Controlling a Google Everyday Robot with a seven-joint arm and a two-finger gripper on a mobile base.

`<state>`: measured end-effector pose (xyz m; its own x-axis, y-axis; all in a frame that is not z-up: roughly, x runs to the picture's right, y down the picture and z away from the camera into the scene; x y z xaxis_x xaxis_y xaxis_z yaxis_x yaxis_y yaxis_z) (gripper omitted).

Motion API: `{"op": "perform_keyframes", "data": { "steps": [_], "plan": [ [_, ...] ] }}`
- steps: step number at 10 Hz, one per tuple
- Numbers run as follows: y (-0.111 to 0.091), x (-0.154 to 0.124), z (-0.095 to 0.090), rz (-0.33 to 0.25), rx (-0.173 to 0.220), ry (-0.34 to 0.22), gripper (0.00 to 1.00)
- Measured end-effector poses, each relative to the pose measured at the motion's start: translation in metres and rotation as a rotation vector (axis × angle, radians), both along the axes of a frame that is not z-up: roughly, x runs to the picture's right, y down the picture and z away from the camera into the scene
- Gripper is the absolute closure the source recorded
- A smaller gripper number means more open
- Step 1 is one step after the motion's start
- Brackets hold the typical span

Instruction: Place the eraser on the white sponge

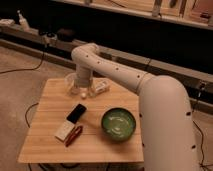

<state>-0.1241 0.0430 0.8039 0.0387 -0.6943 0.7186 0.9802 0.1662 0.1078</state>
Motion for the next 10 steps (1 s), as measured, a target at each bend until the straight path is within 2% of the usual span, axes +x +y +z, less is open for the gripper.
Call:
{"op": "perform_keyframes", "data": {
  "steps": [5, 7, 10],
  "plan": [
    [0.008, -0.002, 0.002, -0.008, -0.002, 0.005, 0.2],
    [0.034, -0.013, 0.014, -0.024, 0.016, 0.01, 0.2],
    [0.063, -0.015, 0.033, -0.021, 0.026, 0.023, 0.2]
  ]
}}
